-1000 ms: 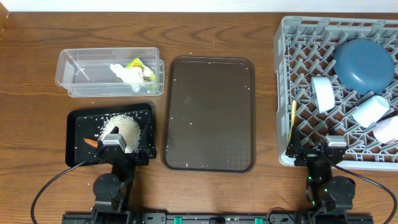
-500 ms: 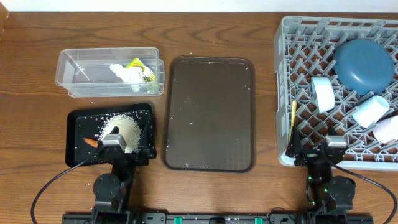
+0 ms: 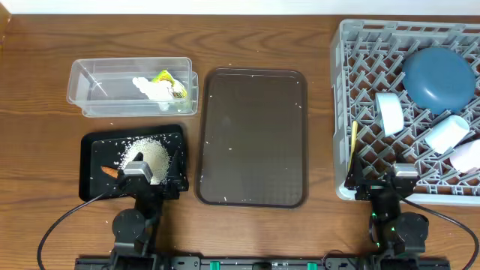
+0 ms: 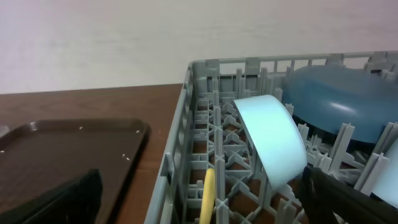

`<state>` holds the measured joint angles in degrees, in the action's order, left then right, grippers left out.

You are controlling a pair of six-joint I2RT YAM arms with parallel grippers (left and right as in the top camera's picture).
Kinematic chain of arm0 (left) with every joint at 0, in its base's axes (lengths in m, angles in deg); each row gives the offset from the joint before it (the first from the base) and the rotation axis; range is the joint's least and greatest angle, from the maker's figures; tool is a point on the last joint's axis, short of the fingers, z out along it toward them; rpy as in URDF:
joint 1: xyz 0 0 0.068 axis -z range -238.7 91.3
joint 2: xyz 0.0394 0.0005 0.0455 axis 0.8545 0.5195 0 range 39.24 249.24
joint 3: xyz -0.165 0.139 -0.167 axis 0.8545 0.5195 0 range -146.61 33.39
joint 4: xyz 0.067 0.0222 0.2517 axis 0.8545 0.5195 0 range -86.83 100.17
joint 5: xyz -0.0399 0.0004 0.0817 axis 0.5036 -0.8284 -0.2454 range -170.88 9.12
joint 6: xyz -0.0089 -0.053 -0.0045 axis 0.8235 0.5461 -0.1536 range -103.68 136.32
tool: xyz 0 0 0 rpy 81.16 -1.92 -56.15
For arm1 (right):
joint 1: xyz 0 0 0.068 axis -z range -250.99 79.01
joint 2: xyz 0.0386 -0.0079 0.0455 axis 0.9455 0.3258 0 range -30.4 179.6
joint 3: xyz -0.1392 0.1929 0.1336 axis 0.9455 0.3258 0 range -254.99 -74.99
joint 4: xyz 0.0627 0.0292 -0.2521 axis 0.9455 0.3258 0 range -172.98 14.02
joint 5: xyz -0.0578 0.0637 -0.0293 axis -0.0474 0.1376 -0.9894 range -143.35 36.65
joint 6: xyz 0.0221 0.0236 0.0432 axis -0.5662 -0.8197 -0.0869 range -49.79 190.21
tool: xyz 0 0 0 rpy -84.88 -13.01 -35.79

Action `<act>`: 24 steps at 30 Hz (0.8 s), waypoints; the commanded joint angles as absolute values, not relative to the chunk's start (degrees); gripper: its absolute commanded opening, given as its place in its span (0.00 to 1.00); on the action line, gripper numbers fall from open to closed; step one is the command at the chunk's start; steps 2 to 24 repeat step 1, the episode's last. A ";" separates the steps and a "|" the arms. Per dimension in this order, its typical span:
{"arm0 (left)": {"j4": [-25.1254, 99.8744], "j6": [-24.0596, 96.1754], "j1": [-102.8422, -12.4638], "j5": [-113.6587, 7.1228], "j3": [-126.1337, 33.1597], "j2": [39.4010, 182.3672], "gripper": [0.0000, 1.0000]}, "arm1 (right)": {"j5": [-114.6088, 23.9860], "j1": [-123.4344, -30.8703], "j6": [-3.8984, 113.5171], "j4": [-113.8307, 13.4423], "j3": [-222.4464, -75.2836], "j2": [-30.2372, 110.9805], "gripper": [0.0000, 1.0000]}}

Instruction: Sort waste into correct bins and load items into the dishwasher rack

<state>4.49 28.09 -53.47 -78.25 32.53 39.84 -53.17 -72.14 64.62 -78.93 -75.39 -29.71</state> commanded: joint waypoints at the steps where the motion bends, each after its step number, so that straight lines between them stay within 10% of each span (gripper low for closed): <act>1: 7.05 27.74 -53.82 -78.78 33.16 39.47 0.95 | -53.13 -71.39 65.17 -78.71 -75.31 -30.08 0.99; 24: 7.05 27.74 -53.82 -78.78 33.16 39.47 0.95 | -53.13 -71.39 65.17 -78.71 -75.31 -30.08 0.99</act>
